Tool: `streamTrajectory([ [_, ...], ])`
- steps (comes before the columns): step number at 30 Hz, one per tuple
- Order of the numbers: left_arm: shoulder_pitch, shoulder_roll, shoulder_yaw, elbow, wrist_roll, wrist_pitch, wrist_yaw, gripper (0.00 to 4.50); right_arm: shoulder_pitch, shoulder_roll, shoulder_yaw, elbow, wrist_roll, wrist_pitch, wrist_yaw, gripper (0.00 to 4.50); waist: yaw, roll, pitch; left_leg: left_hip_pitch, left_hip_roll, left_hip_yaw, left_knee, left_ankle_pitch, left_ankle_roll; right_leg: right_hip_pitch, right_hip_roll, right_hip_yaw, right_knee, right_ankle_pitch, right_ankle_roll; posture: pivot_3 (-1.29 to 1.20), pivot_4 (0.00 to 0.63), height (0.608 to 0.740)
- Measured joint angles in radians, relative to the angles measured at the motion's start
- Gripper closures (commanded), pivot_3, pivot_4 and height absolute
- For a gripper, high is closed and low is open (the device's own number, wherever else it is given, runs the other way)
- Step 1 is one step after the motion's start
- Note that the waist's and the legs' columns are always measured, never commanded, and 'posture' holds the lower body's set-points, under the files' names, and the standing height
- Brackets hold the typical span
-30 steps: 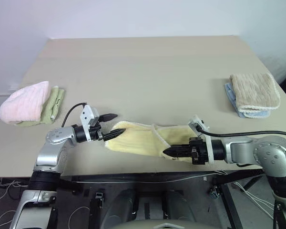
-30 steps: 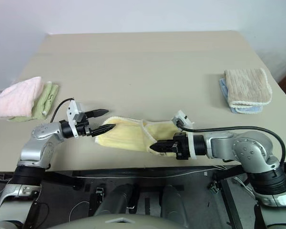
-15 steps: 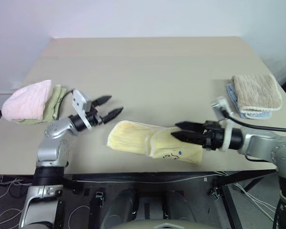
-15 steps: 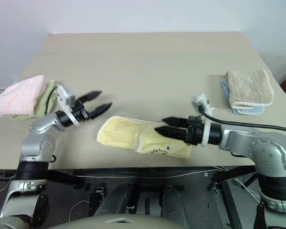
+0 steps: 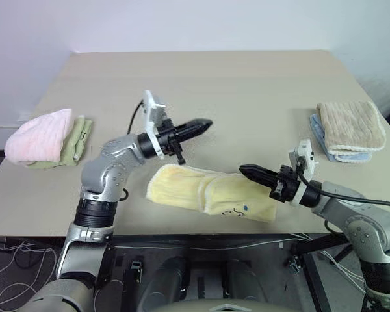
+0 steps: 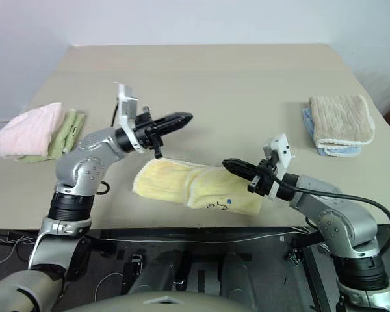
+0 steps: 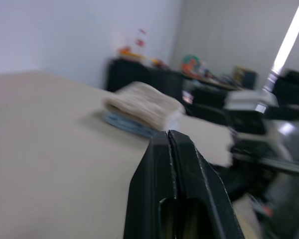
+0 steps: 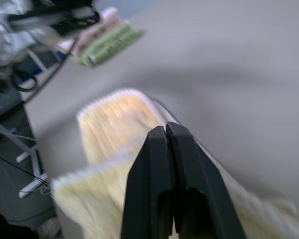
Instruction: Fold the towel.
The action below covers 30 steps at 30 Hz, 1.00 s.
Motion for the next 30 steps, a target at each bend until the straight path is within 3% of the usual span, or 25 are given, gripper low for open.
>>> streamTrajectory([
  [3,0.001,0.044,-0.133,0.005,0.106,-0.092,-0.124,4.47,0.015,0.000,0.002,0.013,-0.037,-0.018,0.006,4.50,-0.002,0.000,0.000,0.001,0.000,0.000,-0.001,0.000,0.000,0.000,0.000,0.001,0.000,-0.001,-0.001,0.00,0.150,0.740],
  [6,0.001,0.029,-0.211,0.039,0.163,-0.156,-0.201,4.47,0.012,0.001,0.001,0.029,-0.067,-0.029,0.004,4.50,0.000,0.000,0.000,0.001,0.000,0.000,0.000,0.000,0.000,0.000,0.000,0.001,0.000,-0.002,-0.004,0.00,0.150,0.740],
  [18,-0.011,-0.110,-0.323,0.303,0.359,-0.390,-0.243,4.47,-0.030,0.024,-0.003,0.106,-0.150,-0.079,0.026,4.50,-0.001,0.000,0.000,0.001,0.000,0.000,-0.001,0.000,0.000,0.000,0.000,0.001,0.000,0.000,0.000,0.00,0.150,0.740],
  [26,0.033,-0.108,-0.372,0.452,0.496,-0.622,-0.236,4.47,0.009,0.089,0.084,0.130,-0.195,-0.076,0.022,4.50,0.000,0.001,0.000,0.003,0.000,0.000,0.000,0.000,0.000,0.001,0.000,0.000,0.000,0.000,-0.001,0.00,0.150,0.740],
  [30,0.021,-0.114,-0.367,0.510,0.532,-0.706,-0.203,4.47,-0.001,0.123,0.086,0.216,-0.237,-0.130,0.018,4.50,-0.002,0.001,-0.001,0.012,0.000,-0.001,-0.001,0.000,0.000,0.012,0.000,0.000,-0.001,-0.003,-0.004,0.00,0.150,0.740],
])
